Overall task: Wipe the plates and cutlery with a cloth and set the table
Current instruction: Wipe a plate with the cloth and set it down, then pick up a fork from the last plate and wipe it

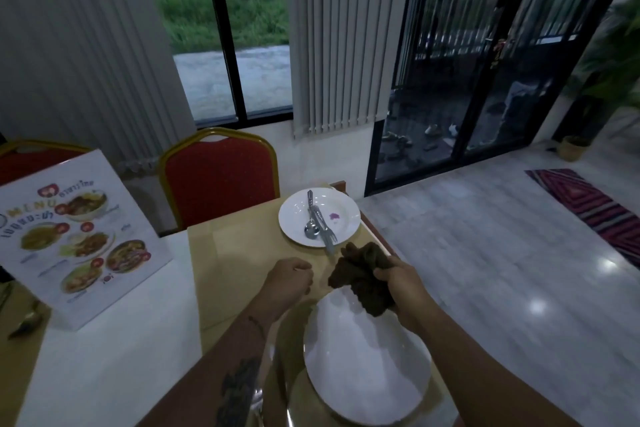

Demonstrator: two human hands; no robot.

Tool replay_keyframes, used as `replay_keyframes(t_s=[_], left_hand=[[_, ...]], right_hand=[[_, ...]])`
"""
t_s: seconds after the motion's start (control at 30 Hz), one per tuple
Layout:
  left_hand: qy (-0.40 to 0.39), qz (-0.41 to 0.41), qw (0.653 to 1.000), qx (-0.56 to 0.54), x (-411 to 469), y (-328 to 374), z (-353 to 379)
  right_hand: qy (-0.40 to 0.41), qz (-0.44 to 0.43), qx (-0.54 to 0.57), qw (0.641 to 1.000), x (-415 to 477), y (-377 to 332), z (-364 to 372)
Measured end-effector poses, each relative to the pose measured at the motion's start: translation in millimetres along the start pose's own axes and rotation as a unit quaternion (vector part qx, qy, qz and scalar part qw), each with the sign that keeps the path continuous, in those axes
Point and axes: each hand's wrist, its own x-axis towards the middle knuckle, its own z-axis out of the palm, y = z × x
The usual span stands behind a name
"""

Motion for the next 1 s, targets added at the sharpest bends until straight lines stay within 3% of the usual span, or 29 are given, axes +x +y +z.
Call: replay_keyframes(t_s=[0.13,0.23,0.43,0.7,0.87,1.0], left_hand=[[0.015,-0.028,0.999,-0.034,41,12,23],[0.069,-0.069,0.992,-0.075,70,16,42],[0.161,-0.151,0.975,0.021,112,18,80],[0.15,-0.238,0.956,-0.084,138,18,94],[0.133,-0.236,0.944,-0.187,131,16,86],[0.129,-0.208,0.948,-0.203,111,23,76]], right_hand=[[0.0,0.033,0.03,0.999,34,-7,-19],[-0.019,0.049,0.042,0.998,56,-11,-32],[-0.057,0.076,0.042,0.995,105,-16,-65],[-0.07,0.127,0.037,0.989,137,-10,-68],[-0.088,0.137,0.044,0.986,138,-21,-58],[-0.129,0.139,0.128,0.974,123,-33,-37]])
